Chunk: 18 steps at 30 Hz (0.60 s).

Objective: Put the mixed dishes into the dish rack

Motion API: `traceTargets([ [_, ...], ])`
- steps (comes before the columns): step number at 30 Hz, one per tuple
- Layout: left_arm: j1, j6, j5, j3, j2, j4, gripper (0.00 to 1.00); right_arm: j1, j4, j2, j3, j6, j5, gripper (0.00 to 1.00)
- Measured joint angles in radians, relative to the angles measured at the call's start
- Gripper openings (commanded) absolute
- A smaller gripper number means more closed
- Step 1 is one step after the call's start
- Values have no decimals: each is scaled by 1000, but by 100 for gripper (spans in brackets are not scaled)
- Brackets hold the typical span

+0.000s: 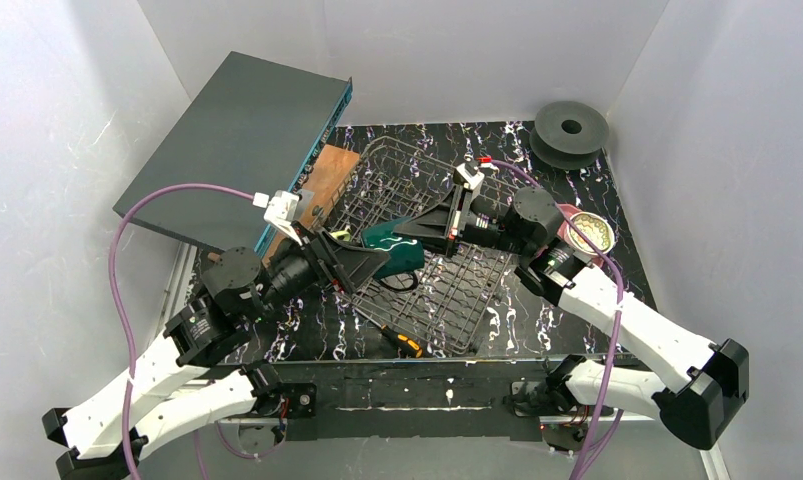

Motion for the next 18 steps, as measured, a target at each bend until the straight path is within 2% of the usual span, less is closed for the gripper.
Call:
traceTargets([
  [7,0,-8,5,-8,-5,6,98,3,-5,-7,1,9,18,1],
  [12,-2,-5,-24,-20,-53,-47,98,14,-5,-30,5,16,19,1],
  [18,-3,-16,-14,-48,-97,-14,98,37,8,-22,24,28,19,1],
])
